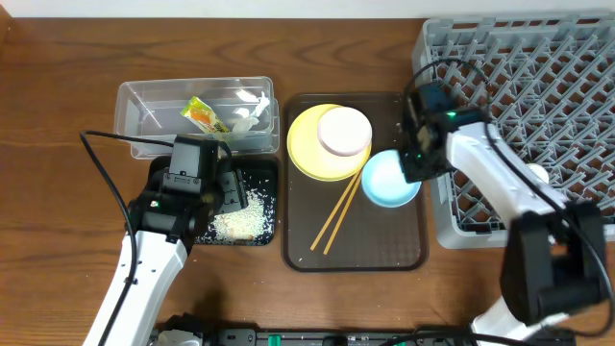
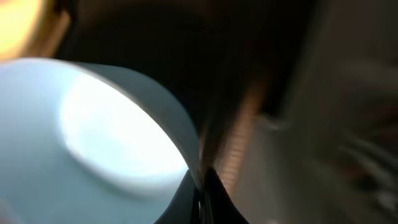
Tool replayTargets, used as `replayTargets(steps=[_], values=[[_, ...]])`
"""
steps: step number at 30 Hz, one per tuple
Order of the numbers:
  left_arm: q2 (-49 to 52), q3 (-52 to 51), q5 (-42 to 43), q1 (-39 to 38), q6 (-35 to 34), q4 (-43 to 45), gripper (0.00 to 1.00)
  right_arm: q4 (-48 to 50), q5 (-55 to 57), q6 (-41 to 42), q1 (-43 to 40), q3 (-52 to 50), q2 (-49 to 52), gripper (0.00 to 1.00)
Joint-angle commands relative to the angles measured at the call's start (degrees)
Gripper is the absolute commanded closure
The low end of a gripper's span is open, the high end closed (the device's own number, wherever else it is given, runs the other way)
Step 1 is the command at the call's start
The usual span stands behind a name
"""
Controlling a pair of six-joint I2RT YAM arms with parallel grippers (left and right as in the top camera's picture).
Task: Sort waste into correct bins and load items into the dishwasher rack
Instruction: 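Carry the light-blue bowl into the dish rack and release it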
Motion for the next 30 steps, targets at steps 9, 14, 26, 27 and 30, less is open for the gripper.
replayTargets(steps=[9,14,26,27,30], values=[[0.22,0.61,-0.85,0.17,-0.28,0.72,0.31,17.38,16.72,0.04,-4.72,3.48,-17.94,0.99],[0.22,0.61,-0.85,0.17,-0.31,0.94,0.3,28.06,29.18,-3.98,-5.7,3.48,-16.24,0.98],[0.22,0.61,-0.85,0.17,-0.31,1.86,0.3,58.86,50.31,-17.73,-6.36,3.48,-2.51,0.99],[0.22,0.61,-0.85,0.17,-0.31,1.88,0.3,61.42,52.06,-17.73,-6.45,3.48,-0.96,0.98],[0.22,0.61,-0.85,0.17,-0.31,1.95,0.3,66.82,53.66,-17.73,-6.62,3.48,3.21,0.99]])
